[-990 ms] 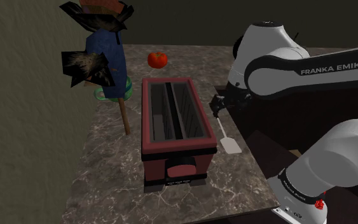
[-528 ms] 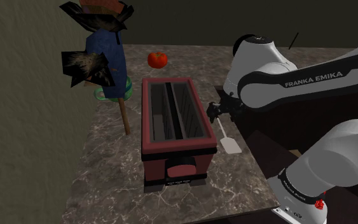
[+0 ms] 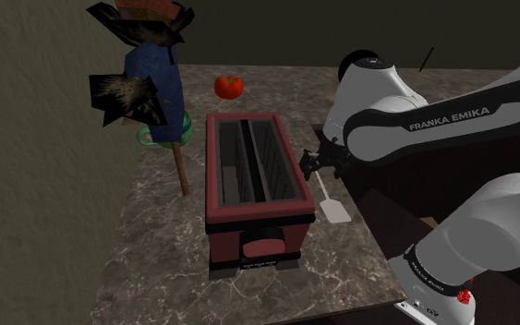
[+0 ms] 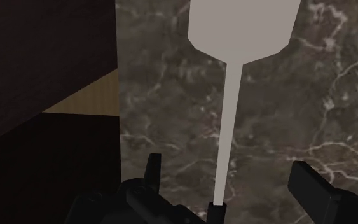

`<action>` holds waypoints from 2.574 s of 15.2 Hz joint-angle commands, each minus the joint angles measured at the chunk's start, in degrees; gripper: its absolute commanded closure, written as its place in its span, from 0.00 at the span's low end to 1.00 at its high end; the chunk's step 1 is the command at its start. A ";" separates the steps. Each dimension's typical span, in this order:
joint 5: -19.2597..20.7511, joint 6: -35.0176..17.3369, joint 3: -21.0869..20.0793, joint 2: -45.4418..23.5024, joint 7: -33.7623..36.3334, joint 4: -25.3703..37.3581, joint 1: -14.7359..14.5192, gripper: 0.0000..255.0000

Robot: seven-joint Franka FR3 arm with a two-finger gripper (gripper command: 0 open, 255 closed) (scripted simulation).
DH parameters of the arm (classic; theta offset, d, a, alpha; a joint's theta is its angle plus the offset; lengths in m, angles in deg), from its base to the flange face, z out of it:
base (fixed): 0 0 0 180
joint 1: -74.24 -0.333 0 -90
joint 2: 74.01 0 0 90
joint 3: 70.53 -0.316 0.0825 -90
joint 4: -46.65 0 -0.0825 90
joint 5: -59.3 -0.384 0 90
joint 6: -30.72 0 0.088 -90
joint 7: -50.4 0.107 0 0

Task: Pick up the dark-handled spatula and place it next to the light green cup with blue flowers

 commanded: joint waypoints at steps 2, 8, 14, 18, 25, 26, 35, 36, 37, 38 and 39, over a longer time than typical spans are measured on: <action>0.00 0.00 0.00 0.00 0.00 0.00 0.00 1.00; 0.00 0.00 0.00 0.00 0.00 0.00 0.00 1.00; 0.32 4.33 0.82 2.72 -0.20 1.64 -0.10 1.00; 0.72 8.47 1.59 5.00 -0.34 3.51 -0.11 1.00; 1.53 15.20 2.83 7.99 -0.52 7.29 0.05 1.00; 1.65 16.12 3.00 8.32 -0.54 7.87 0.08 1.00; 2.72 23.90 4.38 10.38 -0.65 13.62 0.46 1.00; 2.83 24.72 4.52 10.51 -0.66 14.31 0.51 1.00; 2.94 25.53 4.66 10.62 -0.67 15.01 0.56 1.00; 3.06 26.33 4.79 10.72 -0.68 15.71 0.61 1.00; 3.17 27.13 4.92 10.81 -0.69 16.43 0.66 1.00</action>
